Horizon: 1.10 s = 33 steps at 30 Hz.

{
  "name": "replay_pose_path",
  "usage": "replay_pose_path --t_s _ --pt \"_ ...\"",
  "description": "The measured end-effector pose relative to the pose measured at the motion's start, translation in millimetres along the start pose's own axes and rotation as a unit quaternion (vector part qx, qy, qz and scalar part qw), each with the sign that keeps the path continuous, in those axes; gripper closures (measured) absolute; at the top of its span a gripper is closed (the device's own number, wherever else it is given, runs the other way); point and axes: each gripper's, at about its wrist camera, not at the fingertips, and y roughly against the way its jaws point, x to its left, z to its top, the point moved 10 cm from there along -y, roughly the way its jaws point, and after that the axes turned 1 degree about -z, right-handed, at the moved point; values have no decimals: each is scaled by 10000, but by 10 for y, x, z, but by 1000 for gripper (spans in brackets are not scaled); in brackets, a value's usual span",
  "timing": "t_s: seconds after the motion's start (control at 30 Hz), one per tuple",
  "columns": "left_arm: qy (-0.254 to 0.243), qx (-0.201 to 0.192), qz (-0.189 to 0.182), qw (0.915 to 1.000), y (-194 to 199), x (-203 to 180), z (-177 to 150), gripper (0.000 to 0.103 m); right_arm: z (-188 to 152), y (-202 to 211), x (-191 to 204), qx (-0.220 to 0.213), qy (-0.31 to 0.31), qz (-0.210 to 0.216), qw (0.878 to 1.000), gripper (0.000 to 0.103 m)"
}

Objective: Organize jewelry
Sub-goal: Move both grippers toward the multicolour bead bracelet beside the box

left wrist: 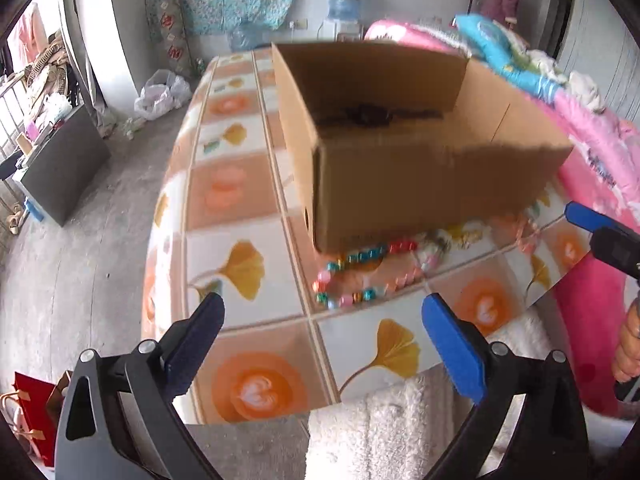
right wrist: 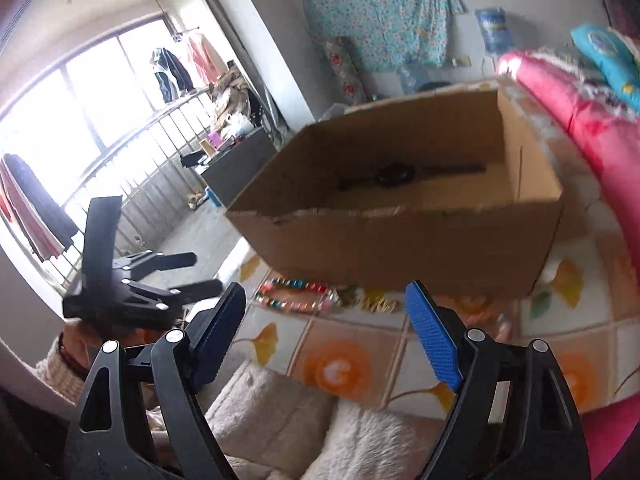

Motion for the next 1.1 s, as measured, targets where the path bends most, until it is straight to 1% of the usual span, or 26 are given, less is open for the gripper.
replay_pose_path --t_s 0.03,0.07,0.1,0.13,0.17,0.2,0.27,0.37,0.43,0.5,0.63,0.8,0.9,0.97,1.0,1.03,1.1 --pt "-53 141 132 9998 -110 -29 -103 6 -72 -111 -1 118 -125 4 9999 32" --pt "-139 229 149 9995 -195 -75 -180 6 -103 -186 1 188 -243 14 9995 36" --pt "-215 267 43 9994 -261 -151 -233 6 -129 -273 6 258 -434 102 9987 37" --pt "-260 311 53 9992 -330 -182 -274 6 -132 -354 1 337 -583 194 9975 40" --pt "-284 382 190 9987 -405 -182 -316 6 -157 -390 41 413 -698 230 9964 44" --pt "-250 351 186 9989 -436 -187 -329 5 -167 -466 41 490 -788 216 9955 45" --pt "-127 254 60 9996 -455 -183 -324 5 -174 -567 55 610 -908 235 9937 49" --pt "-101 234 -33 9997 -472 -171 -322 5 -185 -717 29 710 -1095 394 9907 51" --pt "-196 209 -44 9996 -465 -179 -322 5 -191 -786 32 727 -1104 439 9902 52" --pt "-278 264 -47 9993 -462 -186 -329 4 -181 -840 46 736 -1138 455 9897 54" --pt "-320 327 -105 9989 -455 -211 -310 5 -197 -926 55 813 -1154 357 9893 57" --pt "-399 260 -93 9988 -466 -203 -304 4 -263 -1002 32 906 -1053 180 9901 57" --pt "-484 128 -136 9987 -447 -224 -321 4 -223 -968 18 913 -1055 176 9901 57" --pt "-650 47 -168 9977 -426 -242 -328 4 -200 -967 6 900 -1021 114 9906 57" --pt "-682 53 -130 9976 -408 -236 -316 4 -192 -950 -11 886 -1027 108 9907 57" --pt "-676 9 -18 9977 -381 -209 -298 4 -189 -945 -25 880 -1043 111 9906 56" --pt "-619 -293 98 9976 -291 -145 -189 4 -189 -906 -63 854 -1125 147 9899 56"
